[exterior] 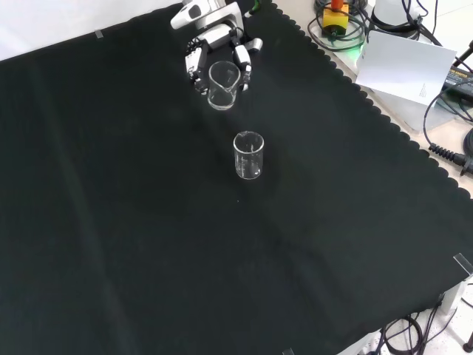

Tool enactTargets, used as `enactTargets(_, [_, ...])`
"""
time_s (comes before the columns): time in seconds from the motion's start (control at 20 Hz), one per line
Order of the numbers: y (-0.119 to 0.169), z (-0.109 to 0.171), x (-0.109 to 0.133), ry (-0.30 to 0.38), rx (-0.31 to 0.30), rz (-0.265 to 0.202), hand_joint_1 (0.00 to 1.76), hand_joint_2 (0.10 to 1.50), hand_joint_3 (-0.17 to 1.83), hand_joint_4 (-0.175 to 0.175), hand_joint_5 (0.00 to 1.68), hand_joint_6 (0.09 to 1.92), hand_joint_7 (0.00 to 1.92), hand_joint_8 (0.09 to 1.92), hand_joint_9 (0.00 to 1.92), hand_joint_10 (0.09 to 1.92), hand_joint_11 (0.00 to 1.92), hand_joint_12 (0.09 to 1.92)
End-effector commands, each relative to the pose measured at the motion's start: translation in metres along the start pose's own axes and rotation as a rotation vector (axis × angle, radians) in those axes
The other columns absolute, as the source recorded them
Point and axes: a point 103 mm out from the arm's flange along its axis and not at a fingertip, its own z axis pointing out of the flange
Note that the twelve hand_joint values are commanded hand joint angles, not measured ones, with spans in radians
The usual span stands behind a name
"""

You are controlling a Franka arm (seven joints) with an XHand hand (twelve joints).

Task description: Pour the water from the handheld beaker into the one on the table.

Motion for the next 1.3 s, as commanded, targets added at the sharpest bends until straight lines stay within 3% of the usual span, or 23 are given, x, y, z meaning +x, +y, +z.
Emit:
enactTargets(0.05, [-0.012,0.000,0.028,-0.124,0.092,0.001,1.29,0.61,0.90,-0.175,1.08,1.09,1.14,1.07,1.44,0.93,1.11,0.86])
enactTargets(0.25, [-0.015,0.000,0.031,-0.215,0.161,0.046,1.29,0.60,0.92,-0.175,1.08,1.10,1.14,1.08,1.45,0.95,1.11,0.87])
enactTargets(0.35, [-0.014,0.000,0.030,-0.246,0.178,0.067,1.29,0.60,0.93,-0.175,1.08,1.10,1.14,1.09,1.45,0.96,1.11,0.87])
enactTargets(0.4, [-0.014,0.000,0.030,-0.294,0.168,0.079,1.29,0.60,0.93,-0.175,1.08,1.11,1.14,1.09,1.45,0.96,1.11,0.87])
enactTargets(0.5, [-0.014,0.002,0.029,-0.359,0.236,0.136,1.29,0.60,0.93,-0.175,1.08,1.11,1.14,1.09,1.45,0.97,1.11,0.88])
enactTargets(0.55, [-0.010,0.004,0.040,-0.366,0.235,0.199,1.29,0.60,0.93,-0.175,1.08,1.11,1.14,1.09,1.45,0.97,1.11,0.88])
enactTargets(0.6, [-0.006,0.007,0.048,-0.367,0.247,0.208,1.29,0.60,0.93,-0.175,1.08,1.11,1.14,1.09,1.45,0.97,1.11,0.88])
enactTargets(0.95, [0.009,0.011,0.068,-0.414,0.316,0.234,1.29,0.59,0.94,-0.175,1.08,1.11,1.14,1.10,1.46,0.98,1.11,0.89])
enactTargets(1.3, [0.022,0.016,0.079,-0.514,0.395,0.230,1.29,0.58,0.96,-0.175,1.08,1.13,1.14,1.11,1.46,0.99,1.11,0.91])
